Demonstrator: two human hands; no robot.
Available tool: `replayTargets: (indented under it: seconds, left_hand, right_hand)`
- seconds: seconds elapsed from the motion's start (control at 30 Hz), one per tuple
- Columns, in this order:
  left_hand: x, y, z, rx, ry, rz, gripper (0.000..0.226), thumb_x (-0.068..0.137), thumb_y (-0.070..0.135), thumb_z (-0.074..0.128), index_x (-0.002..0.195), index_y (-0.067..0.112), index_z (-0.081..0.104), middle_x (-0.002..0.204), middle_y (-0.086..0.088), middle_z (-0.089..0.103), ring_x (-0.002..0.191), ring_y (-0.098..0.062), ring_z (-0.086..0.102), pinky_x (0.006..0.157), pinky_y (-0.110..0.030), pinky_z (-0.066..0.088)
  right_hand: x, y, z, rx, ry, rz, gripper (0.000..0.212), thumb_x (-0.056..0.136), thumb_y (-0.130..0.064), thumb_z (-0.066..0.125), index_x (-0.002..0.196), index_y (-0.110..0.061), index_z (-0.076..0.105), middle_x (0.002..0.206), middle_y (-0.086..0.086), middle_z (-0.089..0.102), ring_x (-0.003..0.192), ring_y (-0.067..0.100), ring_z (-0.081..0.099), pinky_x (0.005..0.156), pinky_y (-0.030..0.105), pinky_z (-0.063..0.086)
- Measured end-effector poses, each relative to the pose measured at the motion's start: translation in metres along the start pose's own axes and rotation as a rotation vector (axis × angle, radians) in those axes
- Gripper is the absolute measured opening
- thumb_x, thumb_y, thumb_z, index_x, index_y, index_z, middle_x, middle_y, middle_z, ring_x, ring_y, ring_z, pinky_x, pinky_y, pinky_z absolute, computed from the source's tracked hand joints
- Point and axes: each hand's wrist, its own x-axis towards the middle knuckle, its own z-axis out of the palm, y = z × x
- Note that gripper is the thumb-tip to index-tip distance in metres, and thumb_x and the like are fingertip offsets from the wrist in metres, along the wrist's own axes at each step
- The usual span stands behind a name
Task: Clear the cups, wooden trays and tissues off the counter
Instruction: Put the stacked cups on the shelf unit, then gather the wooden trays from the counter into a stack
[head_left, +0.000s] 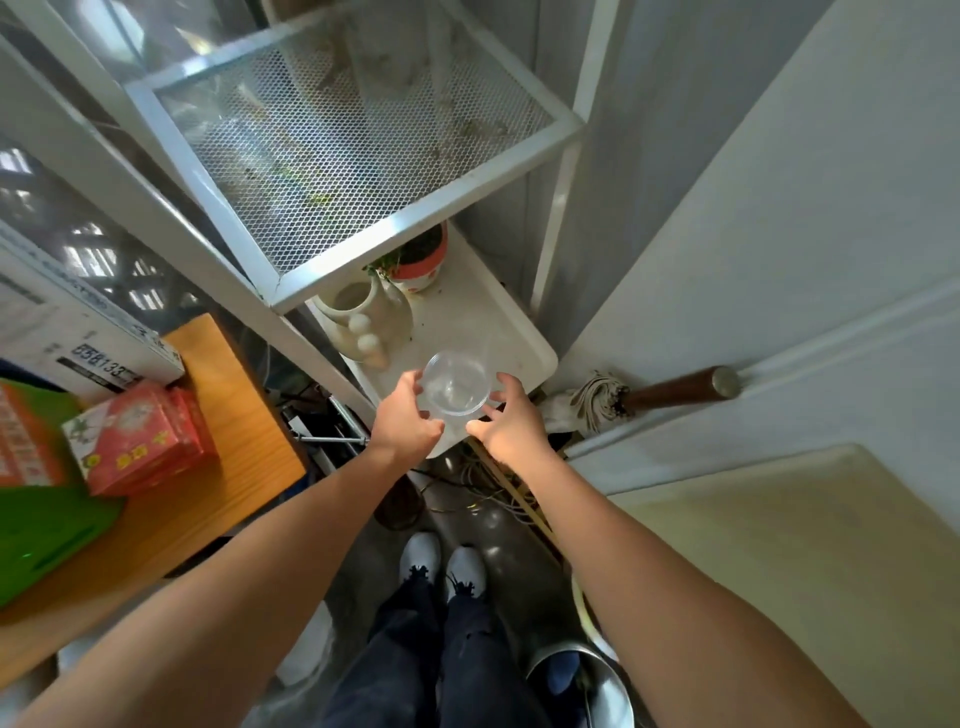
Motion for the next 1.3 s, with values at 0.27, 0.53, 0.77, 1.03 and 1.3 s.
replayTargets:
  seconds: [0.27,0.53,0.77,1.03,1.3]
  left_hand:
    - [-0.057,0.015,-0.023,0.193,0.011,0.052,0.046,0.081,0.013,0.07,0.125,0.012,0.056,0.111,-0.007,0.062,0.095,-0.023,0.062,0.079,-0.029,0.049]
    - [-0.134,0.014,-0.076,0.346,0.082,0.141,0.017,0.079,0.025,0.061,0.095,0.028,0.058,0.096,0.002,0.065,0.082,-0.018,0.062,0.07,-0.034,0.055]
    - [-0.231,-0.078,-0.145,0.371,0.309,0.072,0.02,0.082,0.03,0.059,0.1,0.023,0.056,0.105,-0.004,0.063,0.099,-0.028,0.061,0.077,-0.035,0.05]
    - [-0.382,-0.245,-0.225,0.377,0.481,-0.214,0.028,0.084,0.032,0.054,0.109,0.019,0.057,0.111,-0.008,0.06,0.104,-0.032,0.061,0.081,-0.042,0.052]
    - [-0.513,-0.354,-0.258,0.29,0.633,-0.412,0.026,0.08,0.034,0.053,0.101,0.022,0.059,0.109,-0.006,0.059,0.105,-0.029,0.061,0.078,-0.038,0.049]
  right_hand:
    - [-0.053,-0.019,-0.017,-0.395,0.07,-0.049,0.045,0.085,-0.025,0.069,0.125,-0.01,0.055,0.118,0.014,0.063,0.105,0.033,0.062,0.09,0.043,0.054]
    - [-0.127,-0.069,0.004,-0.765,0.032,-0.283,0.022,0.083,-0.029,0.058,0.102,-0.017,0.06,0.105,0.008,0.061,0.09,0.028,0.057,0.072,0.033,0.045]
    - [-0.202,-0.096,0.108,-0.993,-0.094,-0.565,0.02,0.086,-0.031,0.058,0.097,-0.014,0.061,0.1,0.011,0.065,0.092,0.032,0.061,0.076,0.037,0.051]
    - [-0.318,-0.064,0.275,-1.147,-0.317,-0.827,0.019,0.087,-0.033,0.059,0.085,-0.015,0.053,0.084,0.007,0.055,0.085,0.031,0.059,0.067,0.033,0.044]
    - [-0.429,-0.023,0.4,-1.226,-0.467,-0.979,0.027,0.09,-0.039,0.056,0.106,-0.017,0.058,0.113,0.008,0.062,0.101,0.031,0.06,0.077,0.039,0.051]
